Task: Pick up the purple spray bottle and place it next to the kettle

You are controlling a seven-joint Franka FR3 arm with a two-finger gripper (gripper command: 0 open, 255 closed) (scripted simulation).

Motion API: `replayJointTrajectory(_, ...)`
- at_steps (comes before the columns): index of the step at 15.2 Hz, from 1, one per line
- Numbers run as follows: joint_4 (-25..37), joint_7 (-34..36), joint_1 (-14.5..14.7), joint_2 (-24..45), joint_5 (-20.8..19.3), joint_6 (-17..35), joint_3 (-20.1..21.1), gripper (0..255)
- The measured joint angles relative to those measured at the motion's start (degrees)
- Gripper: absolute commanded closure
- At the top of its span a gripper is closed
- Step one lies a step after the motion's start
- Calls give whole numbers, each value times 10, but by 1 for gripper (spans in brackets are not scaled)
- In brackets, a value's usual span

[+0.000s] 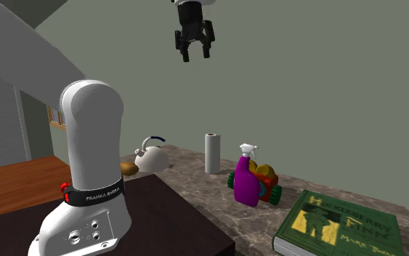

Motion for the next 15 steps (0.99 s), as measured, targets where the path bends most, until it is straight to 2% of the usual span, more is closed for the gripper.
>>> replayJointTrajectory(2, -11, -13, 3, -5, -1, 7, -8, 0)
replayJointTrajectory(4, -43, -62, 13, -17, -5, 33, -37, 0)
replayJointTrajectory(11, -140, -292, 49, -25, -33, 131, -183, 0)
replayJointTrajectory(15, -159, -436, 83, 23, -45, 195, -281, 0)
